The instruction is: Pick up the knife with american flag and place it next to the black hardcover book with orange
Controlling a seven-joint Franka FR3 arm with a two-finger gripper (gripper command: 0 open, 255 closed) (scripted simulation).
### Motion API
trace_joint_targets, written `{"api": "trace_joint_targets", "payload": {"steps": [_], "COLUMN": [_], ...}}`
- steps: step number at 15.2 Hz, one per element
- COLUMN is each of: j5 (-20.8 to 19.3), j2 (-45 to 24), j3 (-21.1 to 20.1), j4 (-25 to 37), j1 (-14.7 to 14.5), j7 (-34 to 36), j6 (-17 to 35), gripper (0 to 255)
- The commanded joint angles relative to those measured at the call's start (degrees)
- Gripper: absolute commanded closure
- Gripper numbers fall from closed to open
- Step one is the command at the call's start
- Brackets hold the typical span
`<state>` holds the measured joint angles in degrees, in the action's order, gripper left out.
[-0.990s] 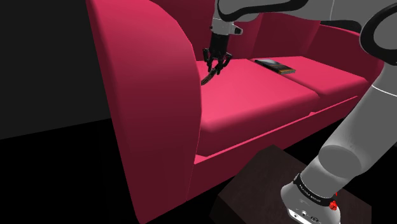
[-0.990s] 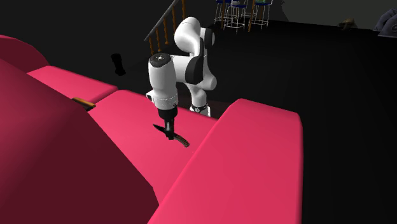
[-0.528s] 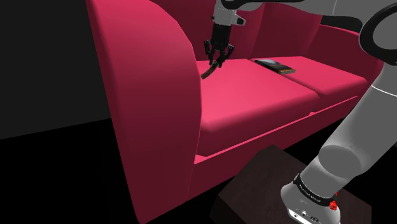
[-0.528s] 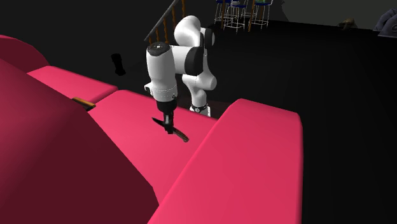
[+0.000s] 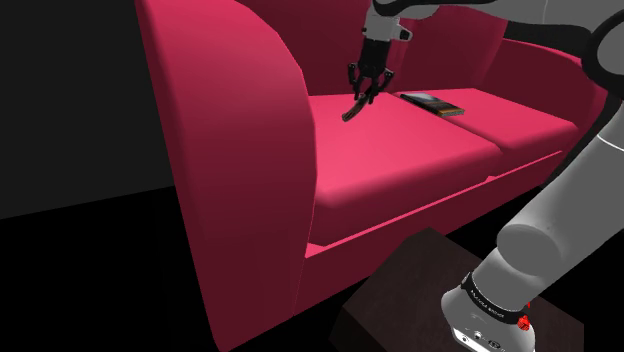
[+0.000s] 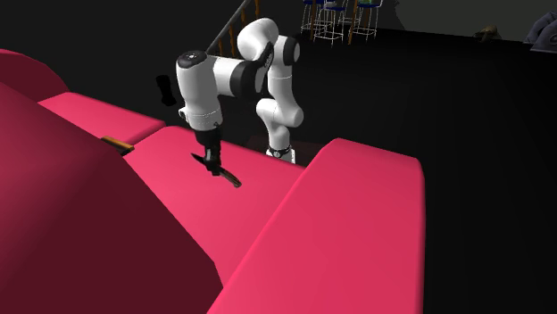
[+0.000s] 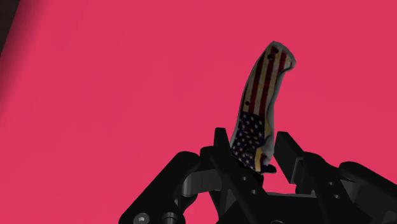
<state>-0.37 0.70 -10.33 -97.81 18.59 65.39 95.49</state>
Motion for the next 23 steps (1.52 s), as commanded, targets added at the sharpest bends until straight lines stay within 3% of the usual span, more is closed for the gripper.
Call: {"api": "trace_joint_targets", "payload": {"steps": [1,12,23], "j5": [0.2,-0.5,-0.5], "j2": [1.4,2.2,-4.0], "j3": [1.4,9.3,16.7], "j4": [-1.7,-2.7,4.7], "j1": [1.4,8.5,15.7], "j7": [-2.9,-17.8,-32.5], "j6": [0.4,0.8,-0.3], "gripper": [255,255,255]}}
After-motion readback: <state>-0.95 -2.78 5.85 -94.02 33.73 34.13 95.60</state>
